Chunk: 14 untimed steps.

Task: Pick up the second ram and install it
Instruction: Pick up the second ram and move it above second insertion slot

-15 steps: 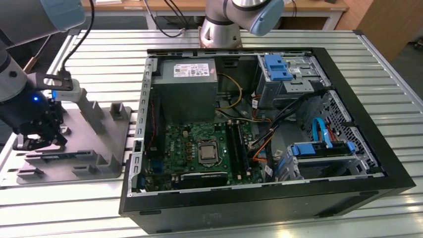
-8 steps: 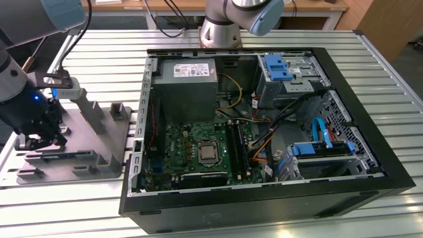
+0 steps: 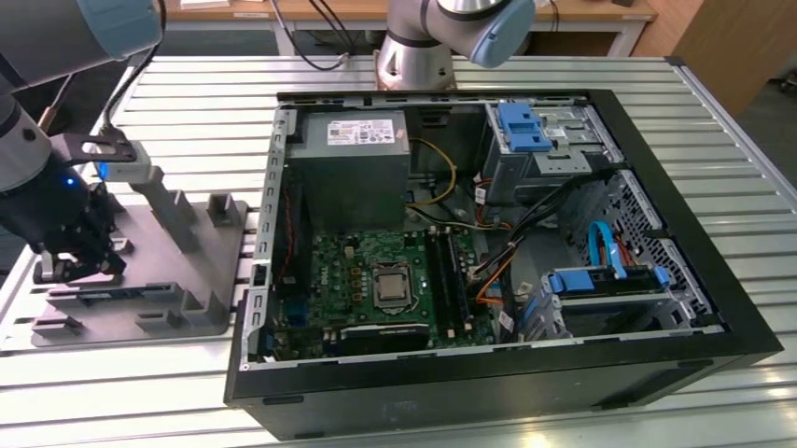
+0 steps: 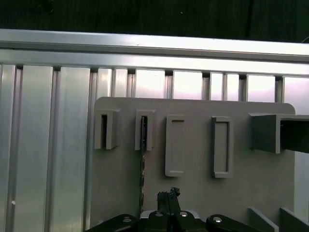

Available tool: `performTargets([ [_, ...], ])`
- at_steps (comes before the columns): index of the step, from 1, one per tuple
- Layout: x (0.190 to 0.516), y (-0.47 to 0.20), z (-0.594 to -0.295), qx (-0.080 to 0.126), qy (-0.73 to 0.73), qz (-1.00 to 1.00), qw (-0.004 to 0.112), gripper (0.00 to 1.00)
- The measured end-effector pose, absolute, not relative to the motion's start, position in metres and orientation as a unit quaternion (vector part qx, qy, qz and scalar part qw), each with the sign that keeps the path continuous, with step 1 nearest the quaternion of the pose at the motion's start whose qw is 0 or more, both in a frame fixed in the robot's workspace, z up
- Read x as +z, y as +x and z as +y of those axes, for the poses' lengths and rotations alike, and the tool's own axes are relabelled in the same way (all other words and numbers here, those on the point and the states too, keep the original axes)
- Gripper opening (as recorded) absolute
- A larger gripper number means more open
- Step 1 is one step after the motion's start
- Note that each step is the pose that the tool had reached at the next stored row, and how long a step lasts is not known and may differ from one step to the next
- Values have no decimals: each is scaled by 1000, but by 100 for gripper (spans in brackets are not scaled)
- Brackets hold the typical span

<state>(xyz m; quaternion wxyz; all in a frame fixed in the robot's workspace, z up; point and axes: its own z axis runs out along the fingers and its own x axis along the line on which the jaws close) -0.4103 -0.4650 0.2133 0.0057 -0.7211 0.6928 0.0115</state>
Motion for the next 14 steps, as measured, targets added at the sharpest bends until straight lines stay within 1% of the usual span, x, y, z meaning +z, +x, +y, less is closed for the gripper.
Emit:
performTargets([
  [14, 213, -410, -465, 12, -775, 631, 5, 10],
])
